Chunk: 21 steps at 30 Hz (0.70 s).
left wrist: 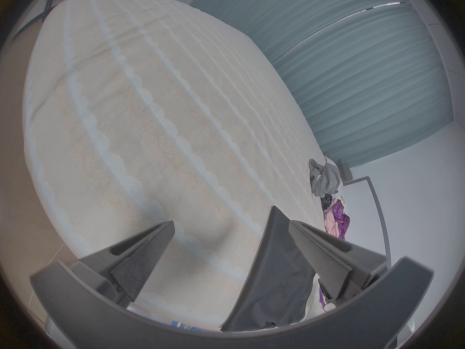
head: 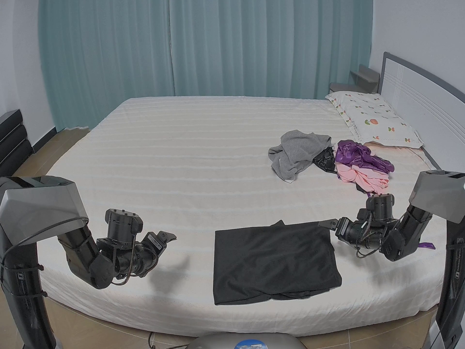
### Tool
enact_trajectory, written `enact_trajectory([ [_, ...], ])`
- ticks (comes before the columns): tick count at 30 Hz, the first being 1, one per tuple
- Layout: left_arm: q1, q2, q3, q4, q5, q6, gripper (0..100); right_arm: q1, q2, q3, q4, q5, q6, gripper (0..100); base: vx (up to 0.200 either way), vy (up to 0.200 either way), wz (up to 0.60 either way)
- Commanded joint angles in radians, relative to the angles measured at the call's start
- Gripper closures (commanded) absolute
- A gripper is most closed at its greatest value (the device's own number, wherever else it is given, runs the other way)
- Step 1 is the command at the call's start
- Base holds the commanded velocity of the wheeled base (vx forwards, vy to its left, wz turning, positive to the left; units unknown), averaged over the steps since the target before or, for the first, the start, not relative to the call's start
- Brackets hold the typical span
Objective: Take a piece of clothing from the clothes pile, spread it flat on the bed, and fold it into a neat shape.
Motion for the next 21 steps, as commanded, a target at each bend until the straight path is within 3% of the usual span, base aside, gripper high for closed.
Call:
enact_trajectory([
  [1,-0.021,0.026,-0.003,-0.011,0.045,0.005,0,0.009,-0.115,0.306,-0.191,0.028,0.034,0,0.0,0.0,0.0],
  [3,-0.021,0.026,-0.001,-0.02,0.045,0.004,0,0.02,-0.107,0.346,-0.235,0.028,0.058,0,0.0,0.0,0.0],
  [5,-0.021,0.03,0.0,-0.043,0.047,0.002,0,0.042,-0.061,0.412,-0.378,0.027,0.134,0,0.0,0.0,0.0],
  [8,-0.021,0.032,-0.001,-0.043,0.048,0.002,0,0.054,-0.03,0.447,-0.458,0.028,0.144,0,0.0,0.0,0.0],
  [15,-0.023,0.032,0.0,-0.045,0.048,0.005,0,0.085,-0.015,0.456,-0.472,0.028,0.16,0,-0.171,0.0,0.0],
  [21,-0.021,0.032,-0.001,-0.045,0.047,0.004,0,0.082,-0.018,0.453,-0.472,0.03,0.216,0,0.0,0.0,0.0],
])
